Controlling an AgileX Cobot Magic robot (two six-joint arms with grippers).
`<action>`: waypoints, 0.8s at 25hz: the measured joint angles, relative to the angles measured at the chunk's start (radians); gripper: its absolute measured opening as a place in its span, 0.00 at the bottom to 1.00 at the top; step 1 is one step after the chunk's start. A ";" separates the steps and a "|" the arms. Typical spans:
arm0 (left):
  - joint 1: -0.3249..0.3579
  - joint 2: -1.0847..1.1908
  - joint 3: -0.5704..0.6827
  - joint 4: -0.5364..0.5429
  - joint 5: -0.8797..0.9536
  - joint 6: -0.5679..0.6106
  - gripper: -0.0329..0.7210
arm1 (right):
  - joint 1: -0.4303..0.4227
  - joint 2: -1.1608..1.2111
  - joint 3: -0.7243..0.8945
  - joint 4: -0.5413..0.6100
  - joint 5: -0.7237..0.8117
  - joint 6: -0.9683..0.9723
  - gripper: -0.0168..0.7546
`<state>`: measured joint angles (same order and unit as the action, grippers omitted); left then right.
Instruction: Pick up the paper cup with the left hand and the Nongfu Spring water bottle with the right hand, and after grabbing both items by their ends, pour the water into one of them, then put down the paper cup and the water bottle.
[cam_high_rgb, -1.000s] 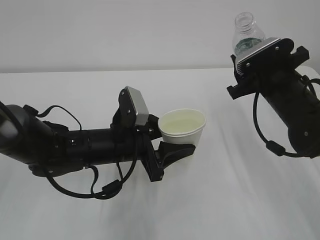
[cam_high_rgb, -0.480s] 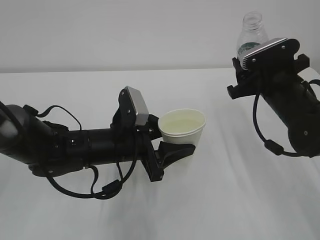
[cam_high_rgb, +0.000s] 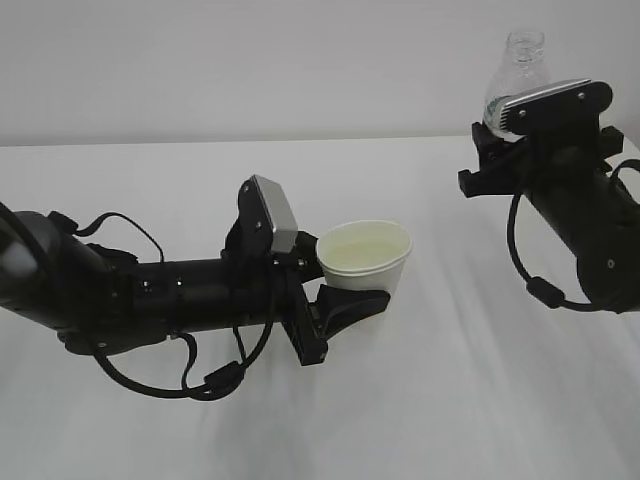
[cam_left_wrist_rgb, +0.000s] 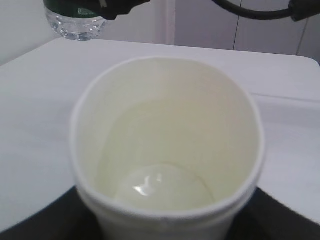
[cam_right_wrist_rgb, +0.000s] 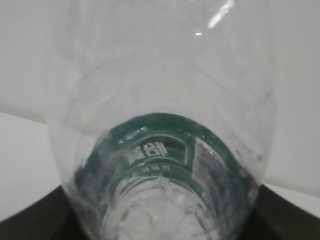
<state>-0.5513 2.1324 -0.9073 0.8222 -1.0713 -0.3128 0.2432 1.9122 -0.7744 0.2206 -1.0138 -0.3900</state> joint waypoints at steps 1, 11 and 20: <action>0.000 0.001 0.000 0.000 0.000 0.000 0.61 | 0.000 0.000 0.002 0.003 0.000 0.002 0.65; 0.000 0.005 0.000 0.000 -0.006 0.000 0.61 | 0.000 0.000 0.030 0.026 0.013 0.041 0.65; 0.000 0.005 0.000 0.000 -0.035 0.000 0.60 | 0.000 0.009 0.030 0.026 0.056 0.098 0.65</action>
<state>-0.5513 2.1373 -0.9073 0.8222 -1.1068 -0.3128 0.2432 1.9209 -0.7446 0.2462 -0.9581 -0.2919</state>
